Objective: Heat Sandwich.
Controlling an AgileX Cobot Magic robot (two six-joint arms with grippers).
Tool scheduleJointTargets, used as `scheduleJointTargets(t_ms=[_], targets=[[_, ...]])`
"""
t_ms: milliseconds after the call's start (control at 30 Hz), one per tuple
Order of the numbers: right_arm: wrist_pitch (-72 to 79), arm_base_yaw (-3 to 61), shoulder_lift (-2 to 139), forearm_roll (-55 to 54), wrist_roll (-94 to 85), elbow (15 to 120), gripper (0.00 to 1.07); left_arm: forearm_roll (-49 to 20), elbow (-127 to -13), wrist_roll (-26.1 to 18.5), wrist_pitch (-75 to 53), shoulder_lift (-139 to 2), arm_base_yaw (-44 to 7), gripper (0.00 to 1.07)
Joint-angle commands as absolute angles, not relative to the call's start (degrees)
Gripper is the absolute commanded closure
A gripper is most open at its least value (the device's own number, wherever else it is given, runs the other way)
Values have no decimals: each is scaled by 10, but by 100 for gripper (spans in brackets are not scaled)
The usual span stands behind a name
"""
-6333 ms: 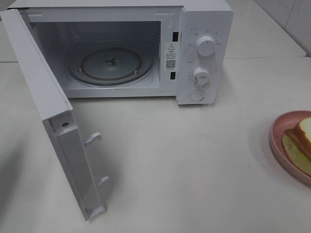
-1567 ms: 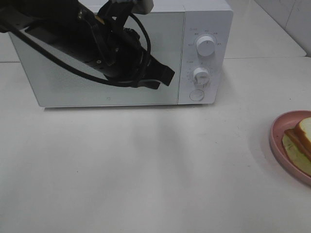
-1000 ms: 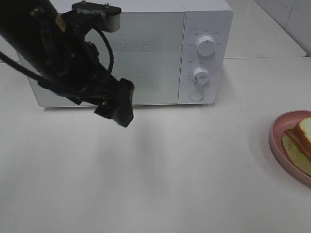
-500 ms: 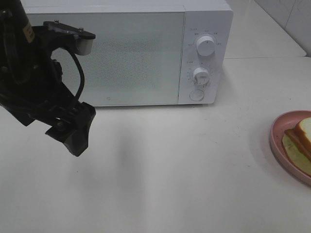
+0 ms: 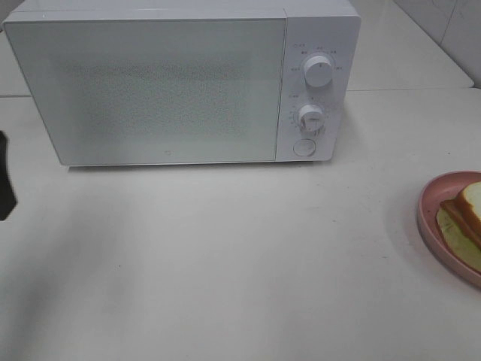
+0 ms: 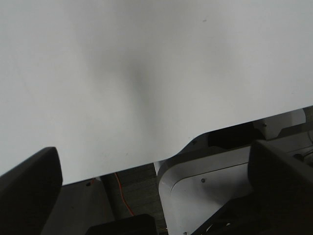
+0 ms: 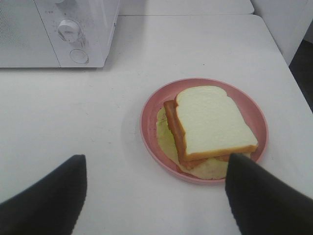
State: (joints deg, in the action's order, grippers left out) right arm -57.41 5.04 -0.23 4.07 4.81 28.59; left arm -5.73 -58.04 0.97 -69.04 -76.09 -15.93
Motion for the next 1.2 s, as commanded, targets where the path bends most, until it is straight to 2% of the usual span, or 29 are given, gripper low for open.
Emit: scheduleJointTargets(t_ms=[33,67,200,467,767,1200], targets=[[-570,46,-18,39,44,285,32,-63,-524,7,-697,-709,-88,8],[-570,46,-18,39,44,285,32,-63,-496,12,-694,-675,-53,8],[-570,46,-18,39,43,285,32,-62,-449,17,-681,-595,-15,8],[-570,46,-18,39,43,285,32,-28,-381,17,-649,-419,-9,8],[-570,46,-18,39,44,285,32,-33,-299,17,-608,-221,-9,8],[-570,46,-18,39,44,285,32,-33,-295,7,-613,-41,-9,8]])
